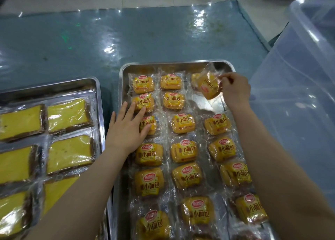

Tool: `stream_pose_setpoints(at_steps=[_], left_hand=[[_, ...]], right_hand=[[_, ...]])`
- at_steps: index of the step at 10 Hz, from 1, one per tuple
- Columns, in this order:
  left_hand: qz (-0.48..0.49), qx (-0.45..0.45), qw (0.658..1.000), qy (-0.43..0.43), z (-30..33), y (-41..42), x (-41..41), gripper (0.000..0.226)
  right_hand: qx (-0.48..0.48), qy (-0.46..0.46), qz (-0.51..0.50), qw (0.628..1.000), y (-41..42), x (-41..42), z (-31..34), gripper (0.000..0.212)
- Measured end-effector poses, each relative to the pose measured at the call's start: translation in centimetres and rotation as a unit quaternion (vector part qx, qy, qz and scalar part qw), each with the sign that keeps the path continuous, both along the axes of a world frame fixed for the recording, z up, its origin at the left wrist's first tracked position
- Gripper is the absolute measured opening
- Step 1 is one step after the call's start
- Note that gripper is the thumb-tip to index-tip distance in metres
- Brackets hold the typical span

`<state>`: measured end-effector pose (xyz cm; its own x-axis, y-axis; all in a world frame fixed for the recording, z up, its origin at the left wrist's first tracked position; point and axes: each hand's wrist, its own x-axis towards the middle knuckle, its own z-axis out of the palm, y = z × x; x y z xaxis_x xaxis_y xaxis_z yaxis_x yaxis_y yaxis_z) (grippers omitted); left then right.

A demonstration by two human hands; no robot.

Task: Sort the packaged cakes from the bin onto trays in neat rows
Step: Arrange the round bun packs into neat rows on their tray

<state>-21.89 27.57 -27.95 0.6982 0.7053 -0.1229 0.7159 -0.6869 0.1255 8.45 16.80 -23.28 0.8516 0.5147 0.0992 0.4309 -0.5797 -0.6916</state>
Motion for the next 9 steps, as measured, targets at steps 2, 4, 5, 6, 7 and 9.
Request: stream_pose_setpoints(at_steps=[2, 4, 5, 6, 7, 9], left_hand=[[0.000, 0.001, 1.000, -0.005, 0.1, 0.0, 0.0, 0.066], [-0.001, -0.007, 1.000, -0.013, 0.3, -0.1, 0.0, 0.065], [0.000, -0.008, 1.000, -0.010, 0.4, -0.1, 0.0, 0.065], [-0.002, -0.008, 1.000, -0.012, 0.3, -0.1, 0.0, 0.065], [-0.002, -0.008, 1.000, -0.014, 0.2, -0.1, 0.1, 0.065], [-0.004, -0.006, 1.000, -0.014, 0.2, -0.1, 0.1, 0.064]], right_hand=[[0.224, 0.273, -0.130, 0.926, -2.4, -2.1, -0.1, 0.022], [0.069, 0.291, -0.101, 0.949, -3.6, -4.8, -0.5, 0.016], [-0.065, 0.090, -0.024, 0.994, -4.0, -5.7, -0.3, 0.011], [-0.128, -0.077, 0.050, 0.988, -3.8, -5.3, 0.0, 0.022], [-0.212, -0.089, 0.147, 0.962, -3.5, -4.5, -0.3, 0.038], [-0.204, -0.098, 0.095, 0.970, -2.8, -4.1, -2.2, 0.033]])
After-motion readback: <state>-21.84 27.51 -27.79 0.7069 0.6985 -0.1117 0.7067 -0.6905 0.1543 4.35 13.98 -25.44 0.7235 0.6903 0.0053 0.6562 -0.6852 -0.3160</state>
